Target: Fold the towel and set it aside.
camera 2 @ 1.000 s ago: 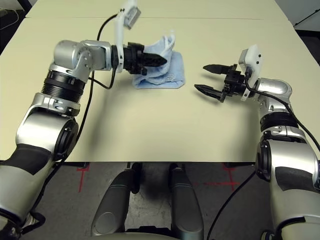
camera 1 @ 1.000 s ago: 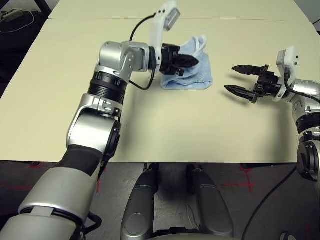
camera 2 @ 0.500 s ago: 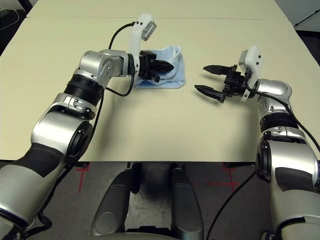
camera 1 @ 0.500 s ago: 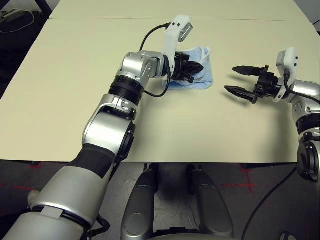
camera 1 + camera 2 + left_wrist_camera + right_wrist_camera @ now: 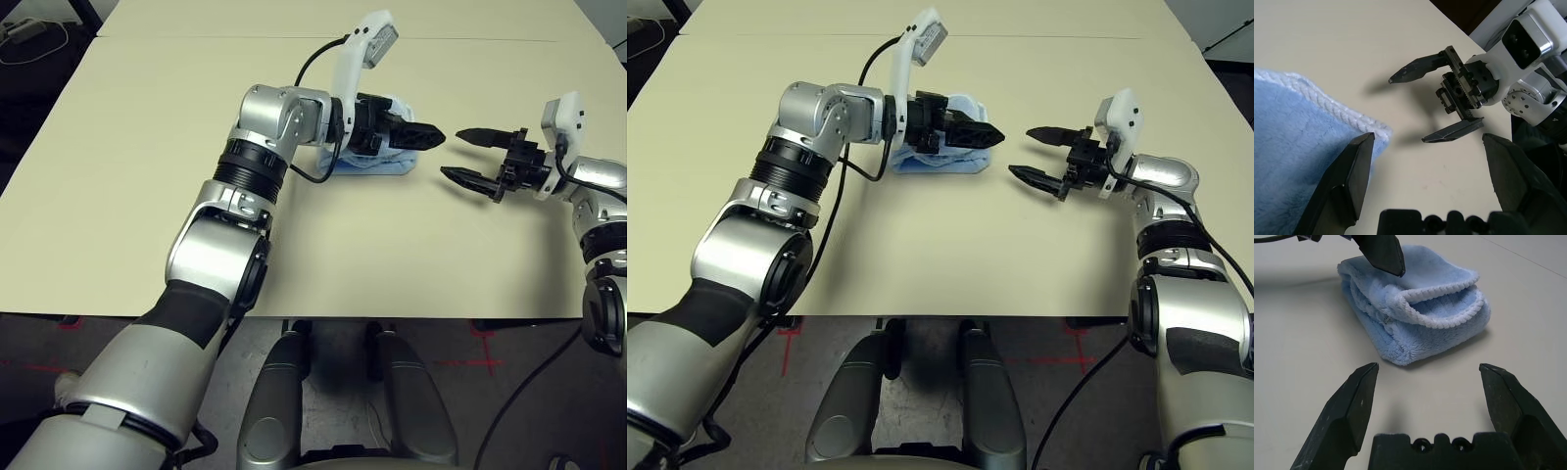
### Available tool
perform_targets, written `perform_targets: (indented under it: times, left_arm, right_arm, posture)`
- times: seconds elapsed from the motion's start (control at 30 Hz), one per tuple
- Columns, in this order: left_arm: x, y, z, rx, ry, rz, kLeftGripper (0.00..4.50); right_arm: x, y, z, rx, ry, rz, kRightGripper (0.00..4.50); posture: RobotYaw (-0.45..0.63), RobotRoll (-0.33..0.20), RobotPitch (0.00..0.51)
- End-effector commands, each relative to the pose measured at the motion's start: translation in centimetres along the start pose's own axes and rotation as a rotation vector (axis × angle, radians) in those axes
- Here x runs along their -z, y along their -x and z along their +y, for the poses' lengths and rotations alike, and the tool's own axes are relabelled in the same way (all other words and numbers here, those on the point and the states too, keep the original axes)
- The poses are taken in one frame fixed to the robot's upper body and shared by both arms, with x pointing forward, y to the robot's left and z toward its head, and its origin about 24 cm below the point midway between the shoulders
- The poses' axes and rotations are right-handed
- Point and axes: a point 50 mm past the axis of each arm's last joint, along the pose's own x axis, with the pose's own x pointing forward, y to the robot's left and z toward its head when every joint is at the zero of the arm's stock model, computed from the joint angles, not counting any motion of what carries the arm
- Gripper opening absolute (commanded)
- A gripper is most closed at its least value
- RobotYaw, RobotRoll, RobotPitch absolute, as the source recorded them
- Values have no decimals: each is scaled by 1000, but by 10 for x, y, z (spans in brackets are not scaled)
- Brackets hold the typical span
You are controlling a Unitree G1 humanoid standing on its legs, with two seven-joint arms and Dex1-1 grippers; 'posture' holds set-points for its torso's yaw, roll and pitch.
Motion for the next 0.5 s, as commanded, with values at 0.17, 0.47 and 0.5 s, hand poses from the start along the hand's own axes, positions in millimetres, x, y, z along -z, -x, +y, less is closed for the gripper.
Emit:
perform_targets:
  times: [0.17, 0.47, 0.5]
  left_arm:
    - [0, 45, 33, -160, -95, -128, 4480]
    - [40, 91, 56, -196, -440, -22, 4480]
    - [45, 96, 57, -174, -442, -10, 4480]
  right_arm:
    - [-5, 1, -5, 43, -28, -37, 4500]
    - [-11, -3, -7, 20, -117, -109, 4500]
    - [-11, -3, -6, 14, -116, -107, 4500]
  posture:
    - [67, 0, 234]
    - [72, 0, 238]
    - [73, 0, 236]
